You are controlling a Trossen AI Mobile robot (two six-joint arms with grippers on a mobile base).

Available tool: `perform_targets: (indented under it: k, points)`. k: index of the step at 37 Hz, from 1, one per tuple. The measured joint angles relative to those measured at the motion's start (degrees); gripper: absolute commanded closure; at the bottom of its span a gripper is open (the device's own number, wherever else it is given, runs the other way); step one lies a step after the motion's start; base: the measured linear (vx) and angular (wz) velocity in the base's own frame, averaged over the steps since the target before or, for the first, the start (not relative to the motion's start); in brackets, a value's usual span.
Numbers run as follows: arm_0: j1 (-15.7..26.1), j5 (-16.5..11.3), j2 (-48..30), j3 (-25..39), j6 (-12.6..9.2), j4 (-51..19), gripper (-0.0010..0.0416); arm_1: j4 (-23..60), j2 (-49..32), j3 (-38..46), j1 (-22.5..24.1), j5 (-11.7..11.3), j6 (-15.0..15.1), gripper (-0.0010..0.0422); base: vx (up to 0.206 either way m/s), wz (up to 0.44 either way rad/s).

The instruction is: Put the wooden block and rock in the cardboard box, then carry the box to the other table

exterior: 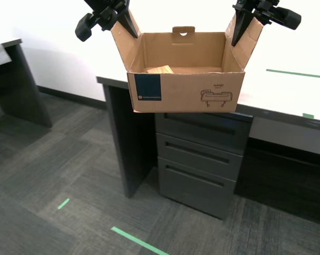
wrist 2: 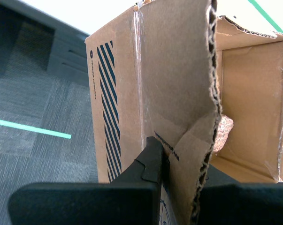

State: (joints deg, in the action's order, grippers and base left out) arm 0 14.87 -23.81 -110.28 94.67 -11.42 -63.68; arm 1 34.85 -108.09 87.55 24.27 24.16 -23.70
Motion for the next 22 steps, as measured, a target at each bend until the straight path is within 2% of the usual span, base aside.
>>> perform_targets:
  k: [4, 8, 22]
  points:
    - [0.02, -0.02, 0.0, 0.0, 1.77, 0.04, 0.0406, 0.2, 0.0, -0.02, 0.0, -0.07, -1.22, 0.0413, -0.071, 0.189]
    - [0.02, -0.07, 0.0, 0.0, 1.77, 0.07, 0.0406, 0.15, 0.0, -0.02, 0.07, -2.1, -3.85, 0.0413, -0.074, 0.19]
    - [0.04, -0.17, 0.07, 0.0, 1.77, 0.22, 0.0406, 0.13, 0.0, -0.04, 0.02, -2.58, -3.85, 0.0413, -0.075, 0.16]
